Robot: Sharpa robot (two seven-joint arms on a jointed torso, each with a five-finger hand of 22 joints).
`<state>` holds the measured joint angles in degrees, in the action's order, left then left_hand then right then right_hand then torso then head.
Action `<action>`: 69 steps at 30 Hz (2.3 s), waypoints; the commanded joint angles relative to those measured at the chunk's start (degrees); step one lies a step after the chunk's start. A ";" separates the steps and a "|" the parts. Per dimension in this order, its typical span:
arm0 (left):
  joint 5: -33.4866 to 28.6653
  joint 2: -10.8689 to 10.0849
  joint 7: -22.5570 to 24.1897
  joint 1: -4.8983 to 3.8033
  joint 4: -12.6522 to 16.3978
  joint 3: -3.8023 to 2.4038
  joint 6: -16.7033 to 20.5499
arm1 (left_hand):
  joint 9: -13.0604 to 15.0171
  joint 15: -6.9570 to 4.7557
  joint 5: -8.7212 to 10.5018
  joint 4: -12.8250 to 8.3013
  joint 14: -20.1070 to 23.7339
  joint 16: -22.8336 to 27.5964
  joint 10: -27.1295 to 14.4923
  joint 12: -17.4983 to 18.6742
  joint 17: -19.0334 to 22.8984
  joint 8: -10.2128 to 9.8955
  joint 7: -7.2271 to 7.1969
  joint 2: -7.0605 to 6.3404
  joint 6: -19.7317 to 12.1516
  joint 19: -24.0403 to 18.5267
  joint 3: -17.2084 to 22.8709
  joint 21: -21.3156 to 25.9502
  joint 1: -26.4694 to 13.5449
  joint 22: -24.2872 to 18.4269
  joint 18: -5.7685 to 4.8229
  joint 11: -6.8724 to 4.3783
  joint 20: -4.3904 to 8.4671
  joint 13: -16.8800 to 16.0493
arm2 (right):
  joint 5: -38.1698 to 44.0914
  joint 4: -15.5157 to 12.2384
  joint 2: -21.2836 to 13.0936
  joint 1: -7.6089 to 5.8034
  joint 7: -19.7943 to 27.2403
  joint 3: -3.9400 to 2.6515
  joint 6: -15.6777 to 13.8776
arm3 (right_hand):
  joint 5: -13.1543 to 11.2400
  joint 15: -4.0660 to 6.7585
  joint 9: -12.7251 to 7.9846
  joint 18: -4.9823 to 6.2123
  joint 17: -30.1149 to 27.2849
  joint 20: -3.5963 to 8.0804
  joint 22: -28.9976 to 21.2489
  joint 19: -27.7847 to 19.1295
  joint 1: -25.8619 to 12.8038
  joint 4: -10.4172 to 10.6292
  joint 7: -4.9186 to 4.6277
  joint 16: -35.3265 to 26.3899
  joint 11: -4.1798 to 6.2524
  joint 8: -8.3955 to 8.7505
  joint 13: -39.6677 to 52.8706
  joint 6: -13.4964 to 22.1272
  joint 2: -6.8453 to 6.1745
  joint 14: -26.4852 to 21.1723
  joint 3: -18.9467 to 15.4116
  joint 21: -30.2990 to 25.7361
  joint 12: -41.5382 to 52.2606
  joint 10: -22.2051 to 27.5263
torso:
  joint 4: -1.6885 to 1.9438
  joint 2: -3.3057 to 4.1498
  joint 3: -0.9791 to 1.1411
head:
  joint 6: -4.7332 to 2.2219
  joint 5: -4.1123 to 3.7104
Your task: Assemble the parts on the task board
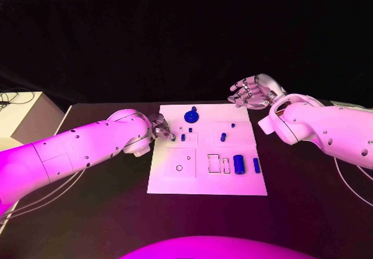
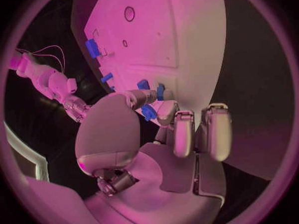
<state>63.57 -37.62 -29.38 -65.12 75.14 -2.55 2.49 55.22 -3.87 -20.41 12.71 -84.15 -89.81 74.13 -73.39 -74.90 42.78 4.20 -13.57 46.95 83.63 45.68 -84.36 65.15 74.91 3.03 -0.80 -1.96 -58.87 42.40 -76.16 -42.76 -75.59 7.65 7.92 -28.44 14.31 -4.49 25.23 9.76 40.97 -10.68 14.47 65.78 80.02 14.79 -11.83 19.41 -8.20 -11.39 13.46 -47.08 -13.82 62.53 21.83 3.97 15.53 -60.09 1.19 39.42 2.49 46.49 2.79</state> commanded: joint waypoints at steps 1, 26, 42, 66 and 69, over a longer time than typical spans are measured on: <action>0.58 0.16 -0.15 0.09 0.06 0.08 -3.12 | 0.05 -0.36 -0.01 -10.88 -5.85 -0.19 0.33 0.17 -15.10 0.33 -0.76 0.22 1.30 0.23 10.94 -0.27 0.23 3.87 -0.38 -0.15 0.26 0.00 | 0.54 -0.06 -0.02 0.03 0.34 -0.02 0.85 | 0.28 -0.41 -0.07 0.75 -0.10 -0.33 -0.11 -0.21 -0.66 -0.22 -0.76 -0.25 -0.20 0.34 -0.10 -0.21 -0.07 0.05 -0.08 -0.28 -0.33 -0.10 | 0.00 0.01 0.00 | 0.03 0.01; 0.31 1.74 -0.21 0.10 -1.06 0.17 -2.87 | -0.09 -0.35 0.26 -10.73 -5.85 -0.19 0.07 0.68 -15.10 0.12 -0.70 0.01 1.43 0.17 10.92 -0.21 -0.05 3.76 -0.36 -0.09 0.31 0.78 | 0.57 -0.33 -0.03 0.06 0.37 -0.02 0.88 | 0.28 -0.41 -0.07 0.75 -0.12 -0.34 -0.17 -0.22 -0.68 -0.23 -0.75 -0.27 -0.20 0.35 -0.15 -0.22 -0.07 0.06 -0.10 -0.28 -0.34 -0.11 | -0.07 0.03 0.01 | 0.16 -0.18; -1.54 2.51 -0.09 0.12 -2.29 0.42 -2.18 | -1.29 -1.08 1.25 -5.67 -5.85 -0.19 -0.15 1.60 -15.10 -1.42 -2.06 -2.21 2.37 0.00 2.38 0.21 -3.00 3.39 -0.29 -0.97 0.85 1.90 | 0.59 -0.42 -0.13 0.06 0.31 -0.02 0.97 | 0.29 -0.42 -0.07 0.75 -0.14 -0.35 -0.27 -0.23 -0.71 -0.25 -0.76 -0.32 -0.21 0.37 -0.24 -0.23 -0.06 0.07 -0.12 -0.27 -0.36 -0.11 | -0.04 -0.03 -0.02 | 0.23 -0.39; -0.42 1.22 -1.51 0.14 -2.16 0.32 -1.30 | -1.65 -0.33 1.06 3.91 -5.85 -0.19 -2.28 1.72 -15.10 -1.78 -1.17 -1.78 1.88 -0.73 -19.66 1.27 0.71 2.04 0.02 -0.14 0.38 2.77 | 0.66 -0.55 -0.27 0.12 0.43 -0.02 1.16 | 0.48 -0.92 -0.19 0.71 -0.82 -0.84 -2.09 -1.48 -0.87 -0.70 -1.08 -1.81 -0.59 0.80 -1.61 0.06 0.09 -1.07 -0.43 -0.42 -0.85 0.42 | 0.05 0.04 -0.11 | 0.11 -0.50; -0.48 1.01 -1.40 0.15 -1.84 0.26 -1.15 | -1.55 -0.24 1.04 3.96 -5.85 -0.19 -2.59 1.81 -15.10 -1.64 -1.08 -1.57 1.64 -0.89 -21.41 1.45 0.59 1.76 0.08 -0.04 0.30 3.04 | 0.66 -0.55 -0.27 0.15 0.45 -0.02 1.14 | 0.49 -0.95 -0.19 0.71 -0.86 -0.88 -2.20 -1.57 -0.88 -0.72 -1.09 -1.90 -0.61 0.82 -1.68 0.06 0.11 -1.14 -0.44 -0.42 -0.86 0.42 | 0.00 0.03 -0.13 | 0.08 -0.46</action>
<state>63.03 -36.47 -29.90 -65.27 73.36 -2.47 1.54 53.64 -4.51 -19.56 16.68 -83.95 -89.81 71.91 -71.87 -74.91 40.92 2.98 -15.37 48.71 83.16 24.15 -83.14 65.62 74.91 3.03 -0.87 -1.77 -55.84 42.53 -76.61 -43.02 -75.49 7.61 7.92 -28.06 14.54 -5.32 25.12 9.77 40.16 -11.41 12.33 64.62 79.46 14.31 -11.82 17.86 -8.62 -10.95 11.83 -47.08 -13.73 61.70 21.34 3.76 14.86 -59.67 1.21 39.45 2.39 46.59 2.32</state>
